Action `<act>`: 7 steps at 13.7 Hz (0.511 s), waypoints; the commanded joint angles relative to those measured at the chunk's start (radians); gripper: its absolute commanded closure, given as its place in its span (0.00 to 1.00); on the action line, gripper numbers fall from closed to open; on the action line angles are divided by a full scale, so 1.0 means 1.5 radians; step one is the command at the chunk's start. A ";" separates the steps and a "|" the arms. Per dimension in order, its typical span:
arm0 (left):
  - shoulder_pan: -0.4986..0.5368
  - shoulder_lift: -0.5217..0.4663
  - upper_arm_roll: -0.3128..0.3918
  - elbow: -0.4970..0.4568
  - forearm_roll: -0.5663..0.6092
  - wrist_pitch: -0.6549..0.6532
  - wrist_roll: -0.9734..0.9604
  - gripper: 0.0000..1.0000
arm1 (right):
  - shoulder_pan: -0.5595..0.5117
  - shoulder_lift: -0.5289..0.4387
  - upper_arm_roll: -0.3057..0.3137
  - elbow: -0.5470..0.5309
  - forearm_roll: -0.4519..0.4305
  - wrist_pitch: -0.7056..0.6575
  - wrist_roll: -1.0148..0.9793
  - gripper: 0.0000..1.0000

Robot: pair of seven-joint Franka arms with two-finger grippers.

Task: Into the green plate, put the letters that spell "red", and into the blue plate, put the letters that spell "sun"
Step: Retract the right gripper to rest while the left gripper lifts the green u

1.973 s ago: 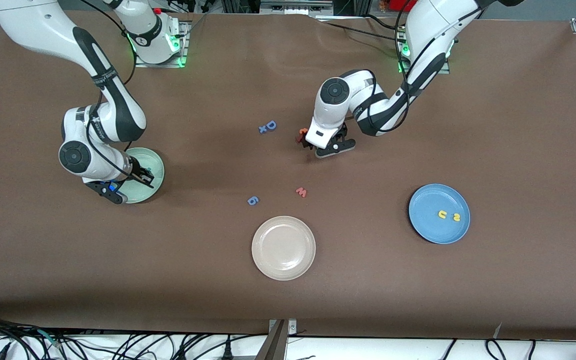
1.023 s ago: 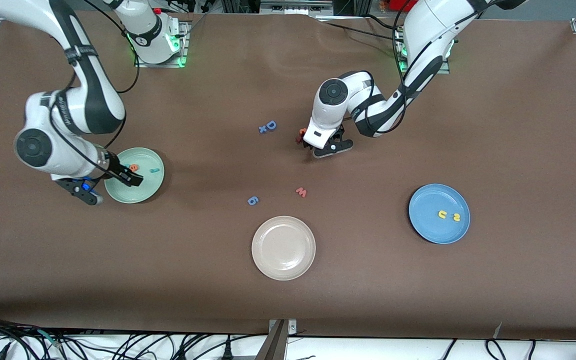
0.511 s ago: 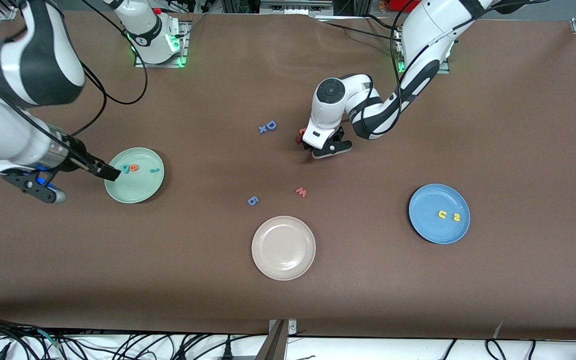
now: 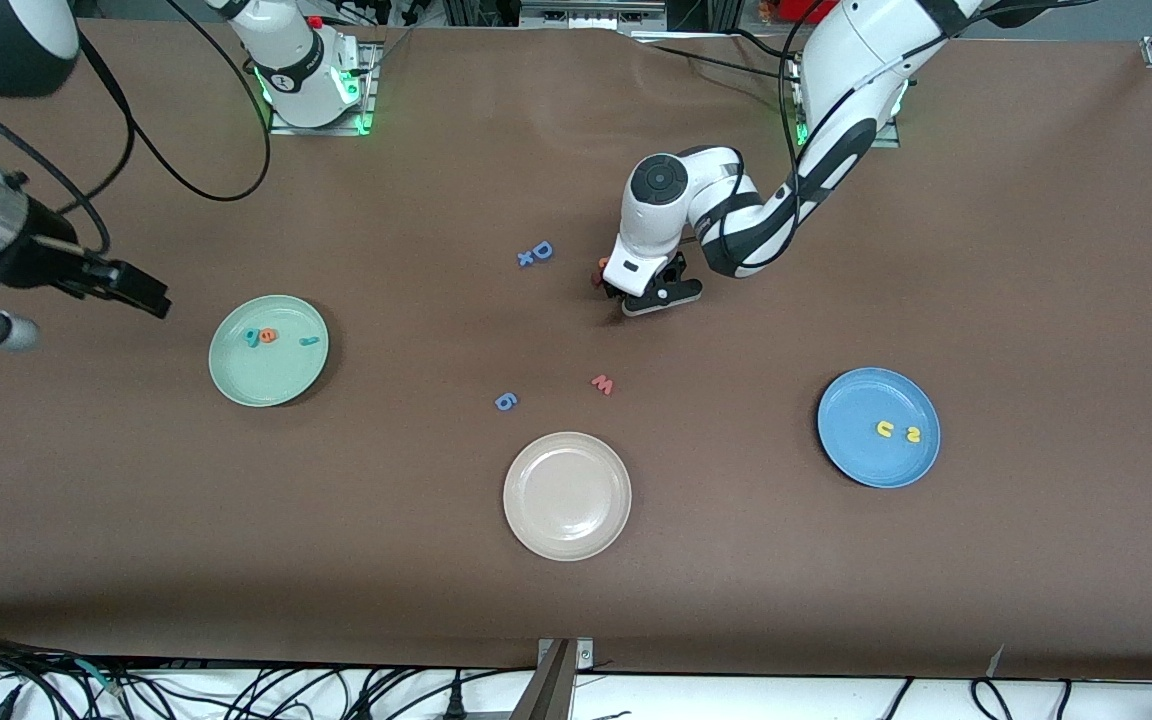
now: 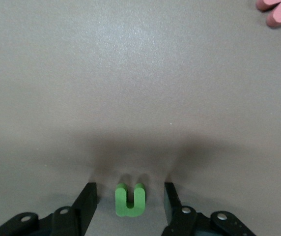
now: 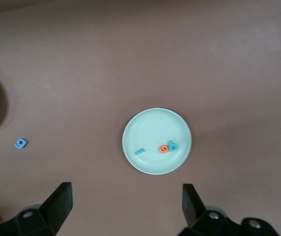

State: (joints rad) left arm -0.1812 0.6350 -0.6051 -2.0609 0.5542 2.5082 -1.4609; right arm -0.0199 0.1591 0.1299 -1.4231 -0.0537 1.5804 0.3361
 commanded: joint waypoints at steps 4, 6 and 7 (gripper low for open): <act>-0.007 0.004 0.000 0.010 0.030 -0.007 -0.025 0.50 | 0.055 -0.052 -0.054 -0.025 -0.039 0.006 -0.070 0.01; -0.007 0.004 0.001 0.010 0.031 -0.008 -0.024 0.55 | 0.056 -0.046 -0.051 -0.025 -0.042 0.008 -0.063 0.01; -0.007 0.004 0.001 0.010 0.030 -0.008 -0.023 0.57 | 0.055 -0.039 -0.051 -0.025 -0.040 0.007 -0.062 0.00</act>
State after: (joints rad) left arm -0.1864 0.6347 -0.6064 -2.0542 0.5545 2.5085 -1.4664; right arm 0.0507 0.1098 0.0641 -1.4334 -0.0993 1.5794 0.2564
